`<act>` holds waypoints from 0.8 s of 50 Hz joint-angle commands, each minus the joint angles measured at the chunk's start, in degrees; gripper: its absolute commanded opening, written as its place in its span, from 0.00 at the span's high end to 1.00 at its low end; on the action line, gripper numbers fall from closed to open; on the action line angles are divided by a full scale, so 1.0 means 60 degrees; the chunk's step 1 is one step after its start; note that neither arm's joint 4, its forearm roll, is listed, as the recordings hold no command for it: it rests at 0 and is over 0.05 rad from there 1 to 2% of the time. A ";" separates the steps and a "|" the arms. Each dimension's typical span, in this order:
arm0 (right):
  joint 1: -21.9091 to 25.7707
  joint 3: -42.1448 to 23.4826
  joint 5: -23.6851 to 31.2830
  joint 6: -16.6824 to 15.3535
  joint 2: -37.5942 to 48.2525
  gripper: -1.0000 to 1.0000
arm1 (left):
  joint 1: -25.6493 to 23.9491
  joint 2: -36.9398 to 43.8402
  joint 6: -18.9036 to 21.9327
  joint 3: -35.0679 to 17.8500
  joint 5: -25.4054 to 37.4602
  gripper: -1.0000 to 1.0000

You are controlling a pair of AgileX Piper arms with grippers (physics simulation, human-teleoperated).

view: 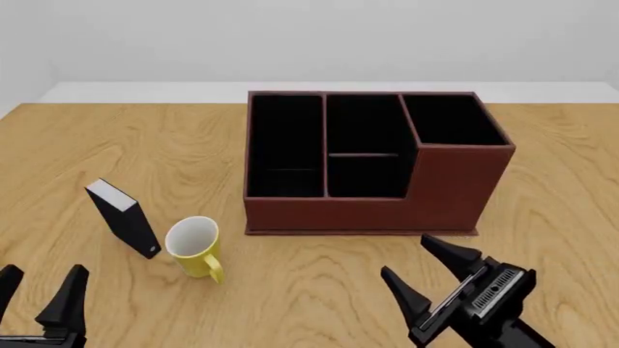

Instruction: Pick up the yellow and white mug and place it to the right of the caddy.

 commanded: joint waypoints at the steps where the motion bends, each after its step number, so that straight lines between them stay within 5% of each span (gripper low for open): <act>1: 0.0369 -0.0210 -0.1212 0.0051 0.1534 0.00 | 0.0000 0.0000 0.0000 0.0000 0.0000 0.00; 40: 0.1524 -0.1476 -0.1823 -0.0224 0.3602 0.00 | 0.0000 0.0000 0.0000 0.0000 0.0000 0.00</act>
